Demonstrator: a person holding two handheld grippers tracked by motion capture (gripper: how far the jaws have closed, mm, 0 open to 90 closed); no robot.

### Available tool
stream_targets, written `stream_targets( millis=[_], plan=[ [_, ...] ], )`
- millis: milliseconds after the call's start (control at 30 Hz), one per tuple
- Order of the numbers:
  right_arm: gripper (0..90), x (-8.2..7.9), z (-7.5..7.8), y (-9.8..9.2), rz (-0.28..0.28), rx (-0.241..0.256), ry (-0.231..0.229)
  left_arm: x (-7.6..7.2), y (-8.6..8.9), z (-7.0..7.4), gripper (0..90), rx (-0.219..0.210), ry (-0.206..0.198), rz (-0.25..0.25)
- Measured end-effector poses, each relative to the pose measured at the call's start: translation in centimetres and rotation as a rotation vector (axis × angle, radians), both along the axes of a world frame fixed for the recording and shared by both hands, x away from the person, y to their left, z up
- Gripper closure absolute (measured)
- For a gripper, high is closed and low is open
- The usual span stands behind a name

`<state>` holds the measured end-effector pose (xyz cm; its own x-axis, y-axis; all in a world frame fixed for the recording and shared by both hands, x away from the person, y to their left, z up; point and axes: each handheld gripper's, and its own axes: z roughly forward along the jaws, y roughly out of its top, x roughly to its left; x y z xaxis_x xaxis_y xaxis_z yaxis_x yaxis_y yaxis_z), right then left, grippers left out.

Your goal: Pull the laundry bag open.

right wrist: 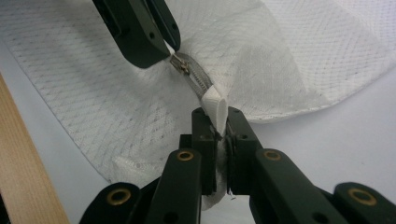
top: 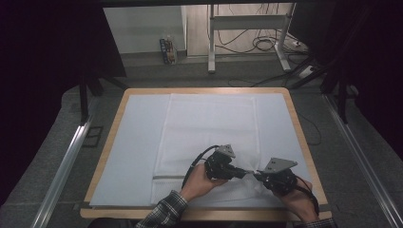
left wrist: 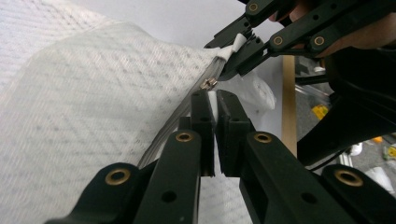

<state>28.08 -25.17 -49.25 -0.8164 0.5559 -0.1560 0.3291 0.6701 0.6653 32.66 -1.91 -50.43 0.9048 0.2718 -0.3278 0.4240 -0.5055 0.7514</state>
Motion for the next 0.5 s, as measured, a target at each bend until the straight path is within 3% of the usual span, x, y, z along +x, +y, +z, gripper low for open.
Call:
stream_targets(
  millis=[500],
  plan=[
    [83.8,-0.1,-0.1,0.2,0.003,0.001,0.002,-0.3,1.2,-0.2,87.2,0.018,-0.006,0.011]
  ],
)
